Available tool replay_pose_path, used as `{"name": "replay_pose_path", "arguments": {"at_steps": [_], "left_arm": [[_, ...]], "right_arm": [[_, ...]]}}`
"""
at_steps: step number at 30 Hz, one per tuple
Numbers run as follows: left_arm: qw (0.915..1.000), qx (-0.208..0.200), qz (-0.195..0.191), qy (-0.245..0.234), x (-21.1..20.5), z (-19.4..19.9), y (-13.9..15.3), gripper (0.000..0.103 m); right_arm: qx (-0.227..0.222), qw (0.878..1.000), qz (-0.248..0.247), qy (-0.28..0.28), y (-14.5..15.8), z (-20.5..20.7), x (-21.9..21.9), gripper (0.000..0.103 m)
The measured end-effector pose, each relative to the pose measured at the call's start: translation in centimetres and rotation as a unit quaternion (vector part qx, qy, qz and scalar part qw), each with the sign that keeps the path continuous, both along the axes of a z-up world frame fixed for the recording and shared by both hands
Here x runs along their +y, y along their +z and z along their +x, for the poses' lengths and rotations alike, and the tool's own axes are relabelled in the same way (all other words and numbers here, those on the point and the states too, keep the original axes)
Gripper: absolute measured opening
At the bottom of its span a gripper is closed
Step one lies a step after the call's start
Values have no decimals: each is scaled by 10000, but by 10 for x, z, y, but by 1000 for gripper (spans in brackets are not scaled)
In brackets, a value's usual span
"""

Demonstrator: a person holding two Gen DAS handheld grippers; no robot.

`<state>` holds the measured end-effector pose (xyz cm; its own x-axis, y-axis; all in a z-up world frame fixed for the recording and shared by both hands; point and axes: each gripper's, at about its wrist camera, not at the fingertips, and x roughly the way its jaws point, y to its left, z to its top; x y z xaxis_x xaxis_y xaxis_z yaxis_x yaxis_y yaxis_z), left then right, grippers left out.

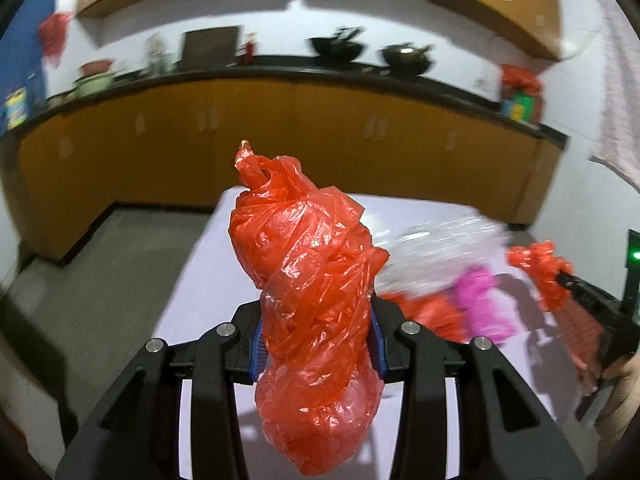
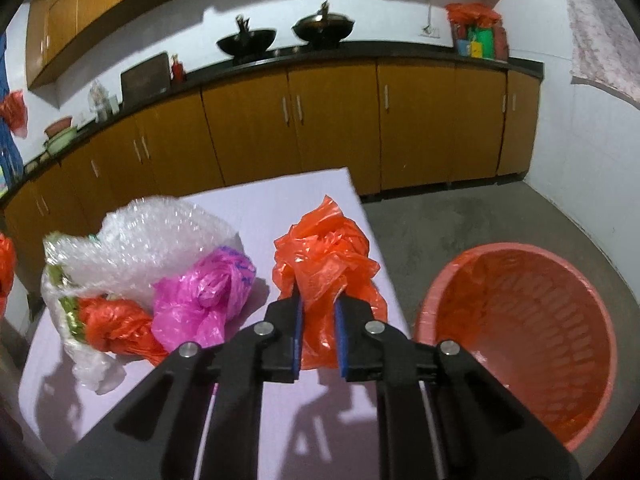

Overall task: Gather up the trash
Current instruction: 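Carry both red bags over the orange basket and open both grippers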

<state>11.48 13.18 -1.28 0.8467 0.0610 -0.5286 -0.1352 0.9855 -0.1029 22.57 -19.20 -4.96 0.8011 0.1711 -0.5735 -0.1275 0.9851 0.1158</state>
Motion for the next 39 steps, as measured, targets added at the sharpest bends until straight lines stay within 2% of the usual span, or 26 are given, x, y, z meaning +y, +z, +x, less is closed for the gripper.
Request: {"name": "replay_pose_path", "arguments": {"at_steps": [5, 9, 14, 15, 19, 23, 27, 30, 39], "left_arm": [[9959, -122, -11, -898, -63, 29, 14, 40], [9847, -200, 34, -1733, -131, 57, 16, 40], [9632, -113, -31, -2687, -217, 91, 5, 40], [9560, -52, -61, -2933, -242, 102, -1, 40], [9376, 158, -56, -3473, -300, 129, -20, 40], [9248, 276, 69, -3794, -328, 129, -39, 40], [9169, 516, 58, -3958, -345, 142, -55, 40], [9123, 664, 128, -4040, -354, 148, -63, 40], [9002, 859, 228, -4262, -372, 150, -74, 42]], "right_arm": [[-289, 9987, 14, -412, 21, -24, -40, 13], [-443, 9948, -82, -917, 32, -40, -79, 13], [-425, 9863, -116, -1588, 32, -50, -133, 13], [-369, 9837, -67, -1756, 30, -51, -147, 13], [-229, 9775, 93, -2096, 18, -50, -181, 13], [-169, 9737, 111, -2268, 5, -48, -202, 13], [-43, 9714, 241, -2361, -13, -44, -218, 13], [-6, 9704, 336, -2390, -25, -41, -226, 13], [-96, 9705, 531, -2348, -28, -29, -236, 14]]}}
